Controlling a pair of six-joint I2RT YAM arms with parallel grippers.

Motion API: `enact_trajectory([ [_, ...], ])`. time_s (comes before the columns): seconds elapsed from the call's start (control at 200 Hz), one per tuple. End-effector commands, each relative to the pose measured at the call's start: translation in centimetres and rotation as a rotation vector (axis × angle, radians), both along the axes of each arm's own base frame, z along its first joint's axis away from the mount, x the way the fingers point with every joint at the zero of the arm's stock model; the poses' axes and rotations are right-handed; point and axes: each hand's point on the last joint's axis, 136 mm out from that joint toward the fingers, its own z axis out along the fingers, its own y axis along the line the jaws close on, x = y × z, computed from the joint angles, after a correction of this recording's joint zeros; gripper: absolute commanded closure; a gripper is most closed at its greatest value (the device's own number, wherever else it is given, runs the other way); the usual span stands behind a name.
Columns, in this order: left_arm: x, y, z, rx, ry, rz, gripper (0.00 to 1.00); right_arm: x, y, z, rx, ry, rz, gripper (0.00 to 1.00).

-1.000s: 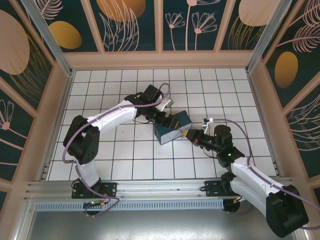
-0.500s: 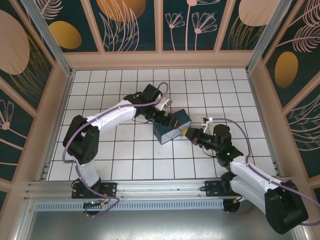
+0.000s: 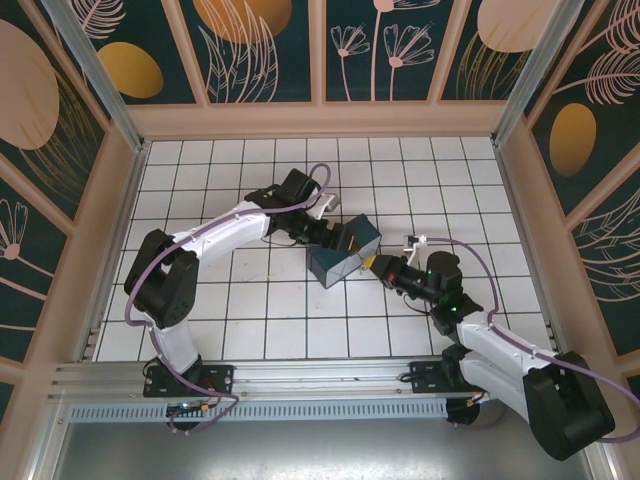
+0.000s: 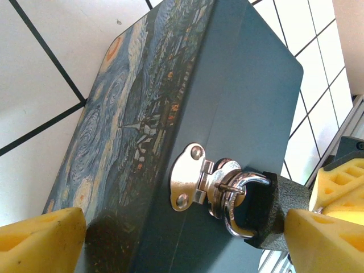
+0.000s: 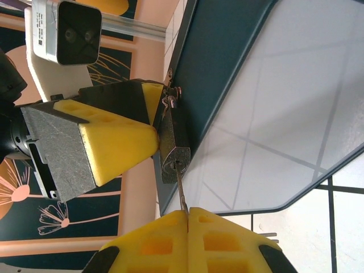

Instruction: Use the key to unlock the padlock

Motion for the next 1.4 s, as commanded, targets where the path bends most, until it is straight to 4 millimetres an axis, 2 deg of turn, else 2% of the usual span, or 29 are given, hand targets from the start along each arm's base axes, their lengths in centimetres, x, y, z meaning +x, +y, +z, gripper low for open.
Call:
enact_trajectory([
  [0.0, -0.9, 0.8, -1.0, 0.02, 0.053, 0.007, 0.11, 0.1, 0.2, 1.5, 0.041, -0.067, 0.001, 1.0],
  [0.295, 0.2, 1.7, -0.5, 0.014, 0.048, 0.035, 0.12, -0.3, -0.1, 0.1, 0.054, -0.04, 0.01, 1.0],
  [0.576, 0.2, 1.9, -0.8, 0.024, 0.05, 0.035, 0.12, 0.2, 0.1, 0.9, 0.057, -0.068, 0.018, 1.0],
  [0.901, 1.6, 1.3, 1.6, -0.004, 0.004, 0.039, 0.07, -0.7, -0.8, -0.8, -0.019, -0.01, 0.017, 1.0],
  [1.026, 1.7, 1.2, 2.2, -0.006, -0.027, 0.011, 0.05, -0.6, -1.3, -0.2, -0.014, -0.031, 0.008, 1.0],
  [1.396, 0.7, 0.1, 1.0, 0.067, -0.065, -0.072, 0.02, 0.0, -1.0, 1.4, 0.012, -0.083, 0.02, 1.0],
])
